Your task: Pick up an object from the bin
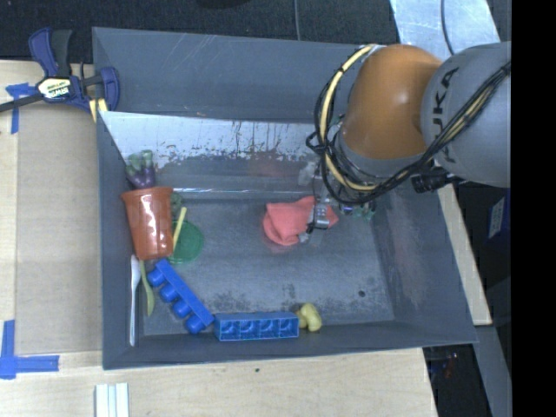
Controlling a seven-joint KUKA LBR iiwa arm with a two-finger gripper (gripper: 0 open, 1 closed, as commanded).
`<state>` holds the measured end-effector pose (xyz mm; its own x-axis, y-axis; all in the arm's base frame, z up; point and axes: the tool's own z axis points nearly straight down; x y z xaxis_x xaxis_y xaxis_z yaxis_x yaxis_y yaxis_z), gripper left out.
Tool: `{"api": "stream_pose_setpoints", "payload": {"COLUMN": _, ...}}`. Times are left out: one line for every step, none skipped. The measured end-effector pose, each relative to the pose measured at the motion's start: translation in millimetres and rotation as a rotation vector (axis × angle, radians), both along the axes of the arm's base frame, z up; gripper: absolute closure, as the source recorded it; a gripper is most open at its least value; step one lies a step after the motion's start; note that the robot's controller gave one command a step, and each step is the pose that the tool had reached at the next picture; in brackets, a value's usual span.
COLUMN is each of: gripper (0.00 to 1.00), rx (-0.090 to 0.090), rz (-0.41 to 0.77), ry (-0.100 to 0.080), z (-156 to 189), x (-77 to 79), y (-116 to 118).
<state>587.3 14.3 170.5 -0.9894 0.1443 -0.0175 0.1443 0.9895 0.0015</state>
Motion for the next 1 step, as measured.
{"api": "stream_pose_setpoints", "payload": {"gripper": 0.0, "rx": -0.003, "rz": 0.113, "ry": 0.0, "z": -58.4, "x": 18.9, "y": -2.3}}
